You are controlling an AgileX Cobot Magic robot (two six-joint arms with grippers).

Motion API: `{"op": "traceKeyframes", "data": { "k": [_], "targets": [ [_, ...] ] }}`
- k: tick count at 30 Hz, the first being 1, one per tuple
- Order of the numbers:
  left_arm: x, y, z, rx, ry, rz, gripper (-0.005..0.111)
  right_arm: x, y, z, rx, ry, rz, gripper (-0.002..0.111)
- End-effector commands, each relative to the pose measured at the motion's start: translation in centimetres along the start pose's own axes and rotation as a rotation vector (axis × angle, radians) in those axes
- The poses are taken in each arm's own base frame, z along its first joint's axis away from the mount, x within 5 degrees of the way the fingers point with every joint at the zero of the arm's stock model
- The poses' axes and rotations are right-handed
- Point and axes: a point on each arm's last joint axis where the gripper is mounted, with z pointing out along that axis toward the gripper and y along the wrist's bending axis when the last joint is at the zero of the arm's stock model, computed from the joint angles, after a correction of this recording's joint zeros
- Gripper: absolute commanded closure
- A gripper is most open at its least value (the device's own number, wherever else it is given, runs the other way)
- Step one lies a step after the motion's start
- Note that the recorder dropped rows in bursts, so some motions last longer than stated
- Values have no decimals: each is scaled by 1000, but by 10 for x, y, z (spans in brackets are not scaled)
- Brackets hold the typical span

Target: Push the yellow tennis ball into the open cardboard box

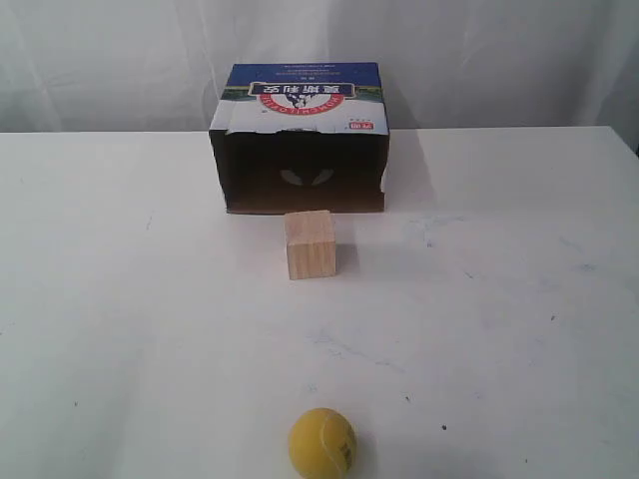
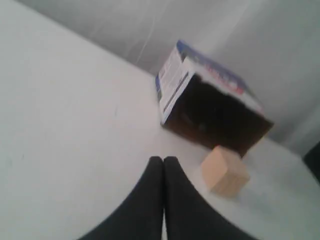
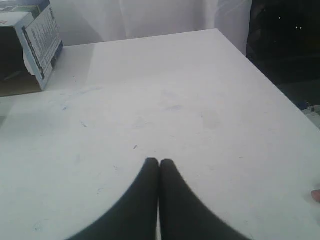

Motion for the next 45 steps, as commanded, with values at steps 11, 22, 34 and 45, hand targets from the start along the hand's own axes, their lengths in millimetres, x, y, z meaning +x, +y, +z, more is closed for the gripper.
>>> {"op": "traceKeyframes", "data": {
  "k": [11,22,34,45],
  "targets": [
    [-168,-107,23,124,-391,267,107,-1,0,0,-4,-10,1,108],
    [-140,-114,154,-53,1098,640,107,-1,0,0,-4,-10,2,108],
    [-3,-153,132,1013,1193,146,107,-1,0,0,-4,-10,4,108],
    [68,-139,122,644,995,245,107,-1,0,0,-4,-10,4,108]
  ]
}}
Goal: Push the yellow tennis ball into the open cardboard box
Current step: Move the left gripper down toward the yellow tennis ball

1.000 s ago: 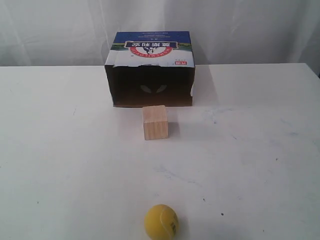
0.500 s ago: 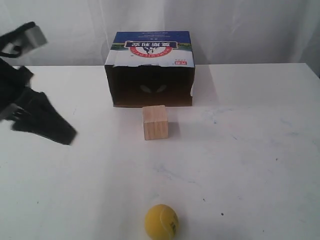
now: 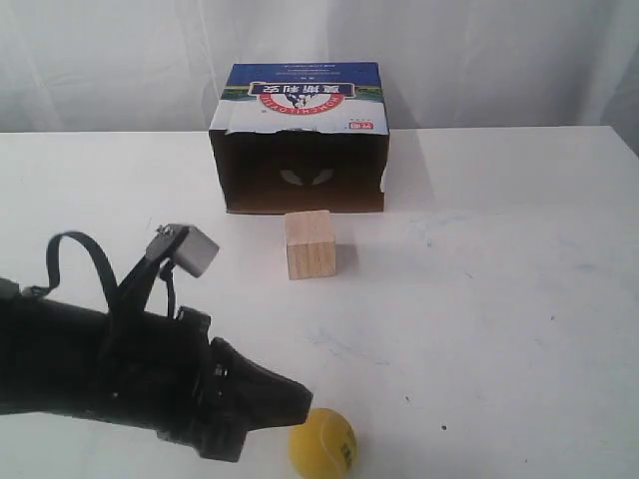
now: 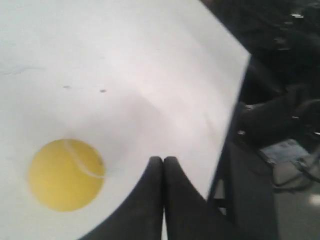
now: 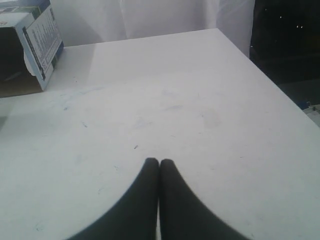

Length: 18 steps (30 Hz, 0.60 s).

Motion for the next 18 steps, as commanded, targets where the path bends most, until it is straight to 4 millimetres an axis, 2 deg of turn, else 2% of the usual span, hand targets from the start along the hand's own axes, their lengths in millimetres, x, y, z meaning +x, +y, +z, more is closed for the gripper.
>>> {"op": "traceKeyframes", "data": {
  "k": [1,3,4,8,18],
  "targets": [
    [7,-2,4,-30,-23,-36,107,-1,0,0,-4,-10,4,108],
    [4,-11,4,61,-48,-55,107,-1,0,0,-4,-10,4,108],
    [5,-11,6,53,-42,-36,107,-1,0,0,-4,-10,4,108],
    [13,-2,18,-25,12,3,107,-1,0,0,-4,-10,4,108],
    [20,12,47,8,111,17,107,-1,0,0,-4,-10,4,108]
  ]
}}
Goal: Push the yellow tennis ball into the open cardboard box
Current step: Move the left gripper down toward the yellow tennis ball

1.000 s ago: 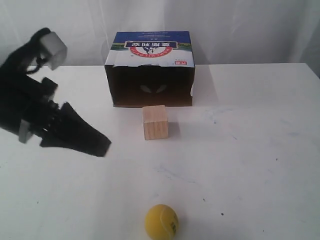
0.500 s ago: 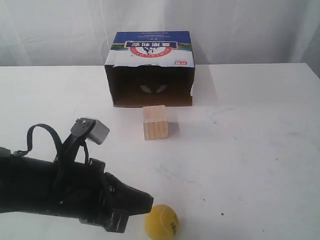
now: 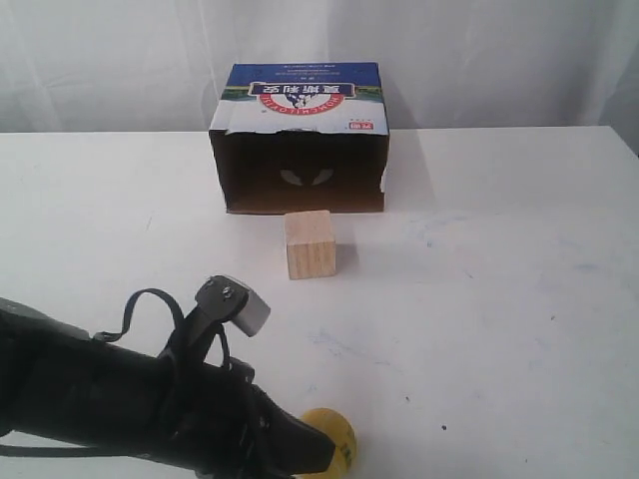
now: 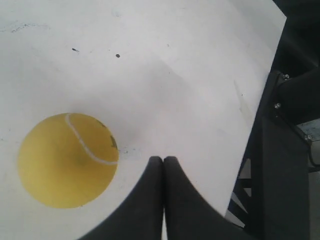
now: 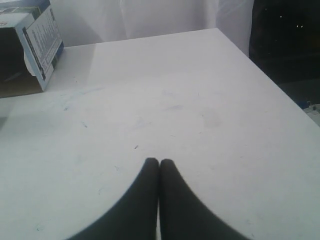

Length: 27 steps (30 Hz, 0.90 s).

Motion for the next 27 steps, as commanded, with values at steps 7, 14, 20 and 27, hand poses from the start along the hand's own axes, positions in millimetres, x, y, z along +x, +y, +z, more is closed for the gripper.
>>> {"op": "traceKeyframes", "data": {
  "k": [7,14,20,27],
  "targets": [
    [3,10,13,-32,37,-13,107,-1,0,0,-4,-10,0,108],
    [11,21,22,-73,82,-21,107,-1,0,0,-4,-10,0,108],
    [13,30,22,-155,95,-23,107,-1,0,0,-4,-10,0,108],
    [14,42,19,-295,108,-18,107,-1,0,0,-4,-10,0,108]
  ]
}}
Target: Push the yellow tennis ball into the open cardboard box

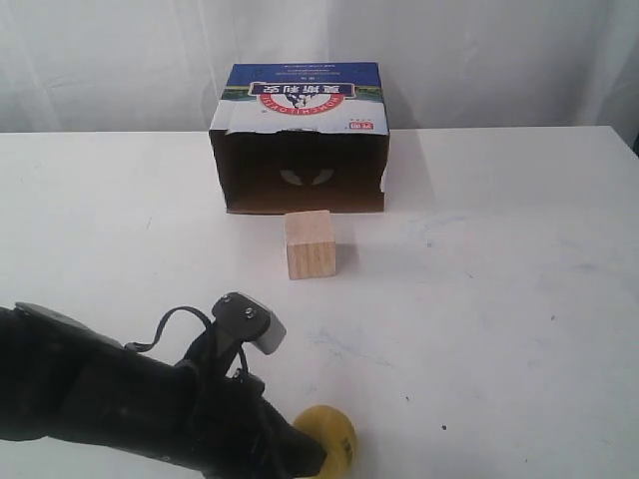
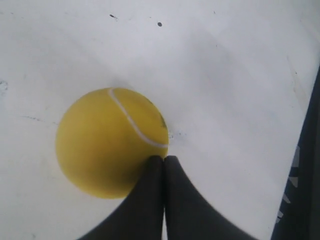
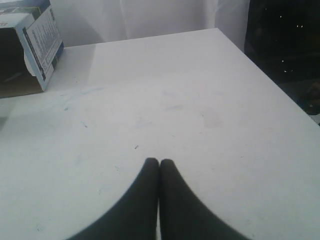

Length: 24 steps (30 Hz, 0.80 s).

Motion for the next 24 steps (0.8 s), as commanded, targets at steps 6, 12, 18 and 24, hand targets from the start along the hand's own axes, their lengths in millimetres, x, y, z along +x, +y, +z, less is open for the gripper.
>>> {"op": "traceKeyframes", "data": {
  "k": [6,12,18,24],
  "targets": [
    [6,28,-2,-298,35,-29,107,-1,0,0,-4,-10,-2,108],
    [6,37,-6,-398,40,-29,107,-1,0,0,-4,-10,-2,108],
    [-8,28,-28,-439,-76,-82,107,-1,0,0,-4,-10,-2,108],
    [-45,18,-45,-484,-173,153,107,-1,0,0,-4,-10,-2,108]
  ]
}}
